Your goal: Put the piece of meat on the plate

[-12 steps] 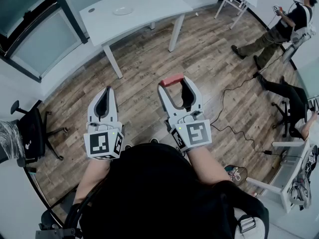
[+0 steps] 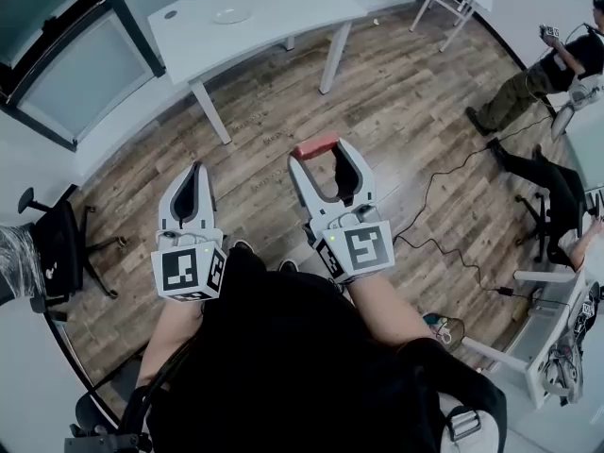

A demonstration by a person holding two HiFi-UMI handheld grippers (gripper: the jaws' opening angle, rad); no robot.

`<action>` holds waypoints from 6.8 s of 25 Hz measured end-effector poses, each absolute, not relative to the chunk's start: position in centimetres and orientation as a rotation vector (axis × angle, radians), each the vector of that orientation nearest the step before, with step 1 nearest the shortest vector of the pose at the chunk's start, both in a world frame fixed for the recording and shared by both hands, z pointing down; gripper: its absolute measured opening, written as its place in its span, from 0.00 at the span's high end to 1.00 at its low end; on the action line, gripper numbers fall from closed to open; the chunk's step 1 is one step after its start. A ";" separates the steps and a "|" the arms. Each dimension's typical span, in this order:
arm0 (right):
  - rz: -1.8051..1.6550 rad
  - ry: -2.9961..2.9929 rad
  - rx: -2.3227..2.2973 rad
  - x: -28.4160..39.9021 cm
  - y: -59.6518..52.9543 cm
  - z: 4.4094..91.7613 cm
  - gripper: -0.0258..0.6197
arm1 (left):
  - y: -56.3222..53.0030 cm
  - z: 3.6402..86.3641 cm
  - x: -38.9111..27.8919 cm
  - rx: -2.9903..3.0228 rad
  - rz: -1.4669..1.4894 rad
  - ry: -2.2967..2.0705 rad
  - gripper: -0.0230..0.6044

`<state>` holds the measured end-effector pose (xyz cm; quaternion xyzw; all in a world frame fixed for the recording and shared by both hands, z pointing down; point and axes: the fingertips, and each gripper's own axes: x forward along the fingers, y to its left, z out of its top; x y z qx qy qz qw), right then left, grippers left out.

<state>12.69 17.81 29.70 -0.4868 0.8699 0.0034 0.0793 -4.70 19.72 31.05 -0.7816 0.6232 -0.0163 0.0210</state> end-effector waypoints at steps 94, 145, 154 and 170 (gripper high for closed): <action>-0.404 3.224 -1.288 -9.2 -52.1 49.9 0.52 | -50.4 51.7 -16.3 -2.824 -0.709 1.924 0.85; -0.270 3.152 -1.248 -9.6 -49.2 43.7 0.96 | -47.1 45.1 -18.1 -2.572 -0.373 2.175 0.96; -0.099 2.972 -1.302 -2.7 -42.2 36.4 0.96 | -39.7 36.9 -11.8 -2.494 -0.194 2.036 0.96; 0.146 2.871 -1.234 1.3 -36.7 30.6 0.96 | -34.6 31.7 -7.6 -2.407 -0.030 1.954 0.96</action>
